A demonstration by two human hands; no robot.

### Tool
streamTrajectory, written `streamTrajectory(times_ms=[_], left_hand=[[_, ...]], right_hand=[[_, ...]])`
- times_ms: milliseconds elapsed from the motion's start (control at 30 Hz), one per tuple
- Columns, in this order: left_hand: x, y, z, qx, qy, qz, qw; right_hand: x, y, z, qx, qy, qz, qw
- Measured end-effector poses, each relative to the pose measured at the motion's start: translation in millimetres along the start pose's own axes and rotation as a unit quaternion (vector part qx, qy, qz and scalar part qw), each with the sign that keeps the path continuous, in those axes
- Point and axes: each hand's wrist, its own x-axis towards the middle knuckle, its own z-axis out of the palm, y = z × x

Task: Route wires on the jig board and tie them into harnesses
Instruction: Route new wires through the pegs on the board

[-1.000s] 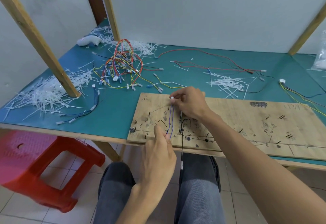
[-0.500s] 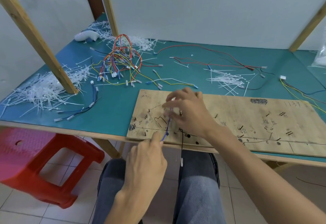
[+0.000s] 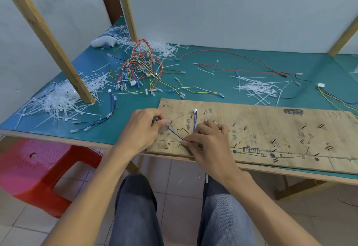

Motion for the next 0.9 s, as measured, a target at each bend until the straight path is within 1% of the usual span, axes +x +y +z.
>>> streamTrajectory(times_ms=[133, 333, 433, 633, 700, 733, 800, 867, 900], left_hand=[[12, -4, 6, 0.012, -0.024, 0.036, 0.999], [15, -14, 8, 0.037, -0.060, 0.030, 0.997], [22, -12, 6, 0.054, -0.076, 0.029, 0.995], [23, -2, 10, 0.074, -0.044, 0.016, 0.996], [22, -4, 10, 0.053, -0.032, 0.009, 0.998], [21, -5, 10, 0.038, -0.025, 0.007, 0.999], [18, -5, 10, 0.029, -0.008, 0.002, 1.000], [16, -5, 9, 0.028, 0.006, -0.008, 1.000], [15, -4, 8, 0.024, 0.012, -0.012, 1.000]], right_hand=[[-3, 3, 3, 0.009, -0.001, 0.014, 1.000], [-3, 5, 5, 0.022, -0.003, 0.021, 1.000], [-1, 4, 3, 0.038, -0.012, 0.043, 0.998], [11, 1, -7, 0.113, -0.054, 0.131, 0.984], [15, 0, -13, 0.152, -0.073, 0.141, 0.976], [18, 0, -17, 0.182, -0.071, 0.153, 0.969], [30, 5, -23, 0.223, -0.016, 0.200, 0.954], [53, 26, -29, 0.185, 0.054, 0.245, 0.950], [67, 41, -32, 0.158, 0.077, 0.267, 0.948]])
